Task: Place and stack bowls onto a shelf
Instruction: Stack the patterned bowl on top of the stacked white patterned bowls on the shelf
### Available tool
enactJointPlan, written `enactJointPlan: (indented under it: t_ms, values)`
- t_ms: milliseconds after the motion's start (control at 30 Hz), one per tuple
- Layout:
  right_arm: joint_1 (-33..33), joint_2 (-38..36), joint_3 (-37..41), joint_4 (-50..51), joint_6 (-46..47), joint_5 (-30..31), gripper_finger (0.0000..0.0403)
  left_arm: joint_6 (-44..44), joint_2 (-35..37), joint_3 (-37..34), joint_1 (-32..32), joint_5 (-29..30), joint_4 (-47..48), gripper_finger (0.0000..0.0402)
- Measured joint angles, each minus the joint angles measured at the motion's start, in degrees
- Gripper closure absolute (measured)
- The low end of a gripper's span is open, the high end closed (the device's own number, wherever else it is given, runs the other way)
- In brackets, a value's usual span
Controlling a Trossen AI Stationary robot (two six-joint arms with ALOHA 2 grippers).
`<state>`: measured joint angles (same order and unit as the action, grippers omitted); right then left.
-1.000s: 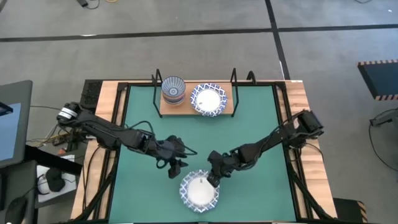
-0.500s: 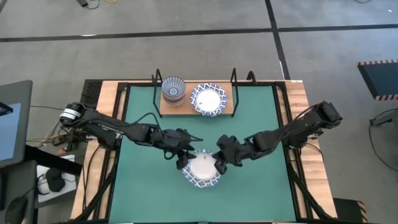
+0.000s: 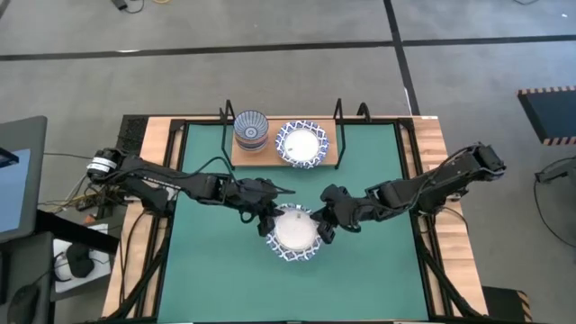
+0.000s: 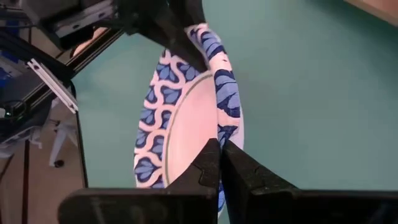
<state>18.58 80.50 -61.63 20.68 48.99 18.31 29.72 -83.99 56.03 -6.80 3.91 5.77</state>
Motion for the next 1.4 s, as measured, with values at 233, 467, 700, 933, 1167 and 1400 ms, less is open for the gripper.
enactJointPlan:
  t_ms: [233, 467, 700, 933, 1167, 1400]
  values:
    - [-0.6, -1.5, 0.0, 0.9, -1.1, -0.1, 0.0344, 0.1, 0.0, 0.4, 1.9, -0.6, -1.7, 0.0400]
    - [-1.9, -9.1, 0.0, 7.5, -2.5, 2.0, 0.0318, -0.4, 0.0, 3.0, 4.1, 1.3, -3.0, 0.0401]
    - [-2.8, -20.1, 0.0, 12.9, -5.0, 6.9, 0.0278, -0.7, 0.0, 5.1, 7.9, 8.5, -5.0, 0.0401]
    - [-4.9, -27.5, 0.0, 20.9, -5.0, 9.3, 0.0255, -0.6, 0.0, 5.4, 13.1, 11.1, -14.0, 0.0401]
    - [-6.3, -31.8, 0.0, 26.3, -5.9, 9.7, 0.0253, 1.0, 0.0, 5.4, 17.3, 11.0, -19.3, 0.0401]
    - [-10.4, -33.7, 0.0, 27.3, -6.2, 10.4, 0.0253, -2.6, 0.0, 9.1, 23.1, 7.0, -15.5, 0.0401]
